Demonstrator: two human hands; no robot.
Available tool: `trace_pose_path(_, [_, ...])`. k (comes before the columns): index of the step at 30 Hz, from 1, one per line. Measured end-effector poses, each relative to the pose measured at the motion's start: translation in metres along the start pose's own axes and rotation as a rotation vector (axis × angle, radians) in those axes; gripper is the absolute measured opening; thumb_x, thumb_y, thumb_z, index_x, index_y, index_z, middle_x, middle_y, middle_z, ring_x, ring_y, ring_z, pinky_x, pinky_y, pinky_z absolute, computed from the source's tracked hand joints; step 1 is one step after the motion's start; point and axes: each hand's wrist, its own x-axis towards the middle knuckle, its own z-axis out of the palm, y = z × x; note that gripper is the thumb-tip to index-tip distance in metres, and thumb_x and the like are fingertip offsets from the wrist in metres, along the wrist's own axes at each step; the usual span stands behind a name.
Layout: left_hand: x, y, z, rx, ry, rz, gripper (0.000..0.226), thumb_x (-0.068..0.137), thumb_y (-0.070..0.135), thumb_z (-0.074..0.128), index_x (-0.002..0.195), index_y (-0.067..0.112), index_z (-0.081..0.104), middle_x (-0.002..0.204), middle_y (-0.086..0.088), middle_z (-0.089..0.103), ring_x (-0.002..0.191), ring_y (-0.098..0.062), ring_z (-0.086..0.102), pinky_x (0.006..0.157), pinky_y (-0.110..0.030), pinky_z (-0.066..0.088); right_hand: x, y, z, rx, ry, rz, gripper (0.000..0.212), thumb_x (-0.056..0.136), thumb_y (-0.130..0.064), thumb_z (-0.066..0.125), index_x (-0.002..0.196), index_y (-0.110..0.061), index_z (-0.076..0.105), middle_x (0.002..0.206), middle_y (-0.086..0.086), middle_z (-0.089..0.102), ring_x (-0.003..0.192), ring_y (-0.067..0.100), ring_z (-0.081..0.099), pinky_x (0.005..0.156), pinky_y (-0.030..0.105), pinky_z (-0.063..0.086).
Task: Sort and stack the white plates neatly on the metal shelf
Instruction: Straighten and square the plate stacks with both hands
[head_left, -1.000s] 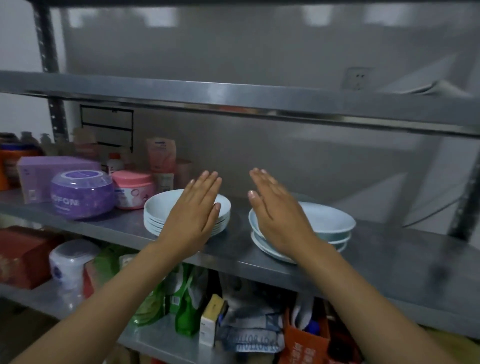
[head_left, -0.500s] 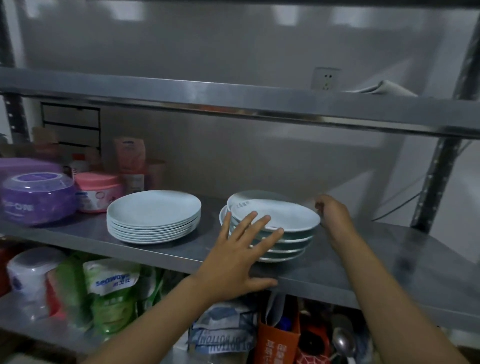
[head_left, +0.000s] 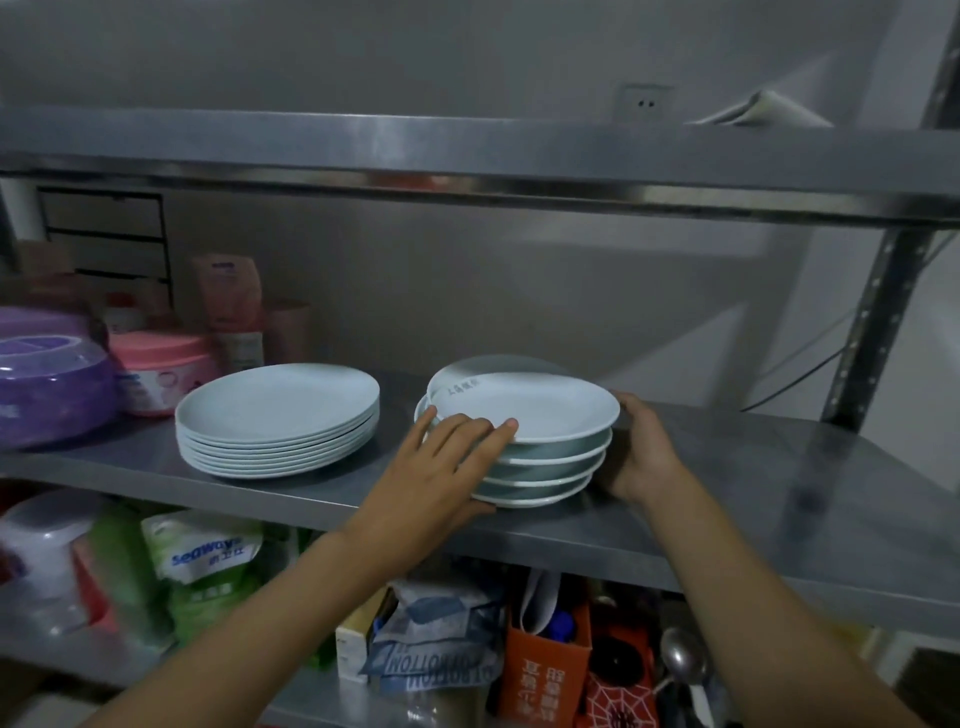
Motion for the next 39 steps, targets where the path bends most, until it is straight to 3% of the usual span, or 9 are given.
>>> trace_pose_path(3, [-0.005,-0.012,-0.004,-0.058,-0.09,-0.026,0.09,0.074,0.038,0.077,0.146,0.015,0.027,0.134,-0.008,0.048,0.125,-0.023,0.041,0.103,-0.045,0.042,-0.002,-0.001,-0.004,0.007,0.019,0.039,0.068,0.075,-0.044,0.061,0.129,-0.003,0.056,0.128,0.018,0.059,0.115,0.036,0.058,0.099,0.044,0.045])
trace_pose_path(7, [-0.012,-0.027,-0.013,-0.079,-0.1,-0.052,0.085,0.07,0.033,0.081,0.141,0.013,0.038,0.138,-0.009,0.048,0.128,-0.024,0.042,0.103,-0.039,0.039,-0.006,-0.002,-0.008,0.019,-0.011,0.057,0.062,0.08,-0.048,0.056,0.122,-0.002,0.057,0.093,0.015,0.063,0.084,0.031,0.061,0.08,0.04,0.053])
trace_pose_path(17, [-0.026,-0.067,-0.012,-0.497,-0.221,-0.392,0.084,0.079,0.009,0.075,0.144,0.035,0.028,0.157,0.003,0.016,0.142,-0.011,0.019,0.107,-0.017,0.021,-0.021,0.02,-0.003,0.101,-0.012,0.121,0.082,0.079,-0.037,0.059,0.142,0.003,0.026,0.131,0.027,0.047,0.105,0.041,0.059,0.086,0.05,0.053])
trace_pose_path(20, [-0.024,-0.064,-0.017,-0.673,-0.172,-0.48,0.085,0.078,-0.002,0.072,0.137,0.043,0.031,0.146,0.011,0.035,0.133,0.0,0.032,0.107,-0.014,0.029,-0.023,0.024,0.0,0.059,0.009,0.148,0.082,0.083,-0.035,0.056,0.146,0.004,0.019,0.138,0.027,0.043,0.109,0.038,0.055,0.092,0.047,0.047])
trace_pose_path(22, [-0.023,-0.056,-0.02,-0.833,-0.099,-0.615,0.077,0.08,-0.003,0.069,0.13,0.044,0.035,0.128,0.023,0.046,0.119,0.004,0.043,0.094,-0.01,0.039,-0.018,0.021,0.001,0.029,0.051,0.095,0.074,0.086,-0.037,0.053,0.142,0.003,0.027,0.129,0.024,0.049,0.101,0.034,0.057,0.088,0.045,0.048])
trace_pose_path(28, [-0.021,-0.036,-0.006,-1.674,0.189,-1.279,0.043,0.069,0.01,0.052,0.111,0.008,0.06,0.103,-0.011,0.062,0.101,-0.029,0.056,0.084,-0.038,0.046,-0.004,0.018,0.006,0.134,-0.05,0.012,0.071,0.088,-0.055,0.047,0.129,0.002,0.047,0.125,0.023,0.058,0.115,0.037,0.056,0.097,0.047,0.048])
trace_pose_path(31, [-0.015,-0.03,-0.012,-1.774,0.231,-1.279,0.034,0.087,0.015,0.047,0.112,0.004,0.066,0.102,-0.009,0.069,0.095,-0.024,0.062,0.089,-0.036,0.047,-0.008,0.026,0.005,0.168,-0.089,0.007,0.08,0.087,-0.06,0.046,0.132,0.006,0.043,0.124,0.024,0.059,0.114,0.038,0.057,0.101,0.048,0.044])
trace_pose_path(34, [-0.011,-0.03,-0.017,-1.774,0.234,-1.279,0.035,0.089,0.027,0.048,0.112,0.009,0.067,0.101,-0.007,0.068,0.093,-0.023,0.062,0.085,-0.035,0.049,-0.014,0.03,0.0,0.217,-0.085,0.0,0.083,0.083,-0.058,0.054,0.134,0.006,0.041,0.124,0.024,0.059,0.114,0.037,0.058,0.102,0.047,0.045])
trace_pose_path(39, [-0.011,-0.038,-0.013,-1.827,0.244,-1.321,0.044,0.092,0.036,0.047,0.122,0.009,0.063,0.114,-0.015,0.062,0.104,-0.028,0.056,0.101,-0.041,0.042,-0.027,0.039,-0.01,0.241,-0.081,-0.027,0.079,0.083,-0.052,0.057,0.135,0.005,0.04,0.123,0.024,0.06,0.112,0.037,0.06,0.101,0.047,0.045])
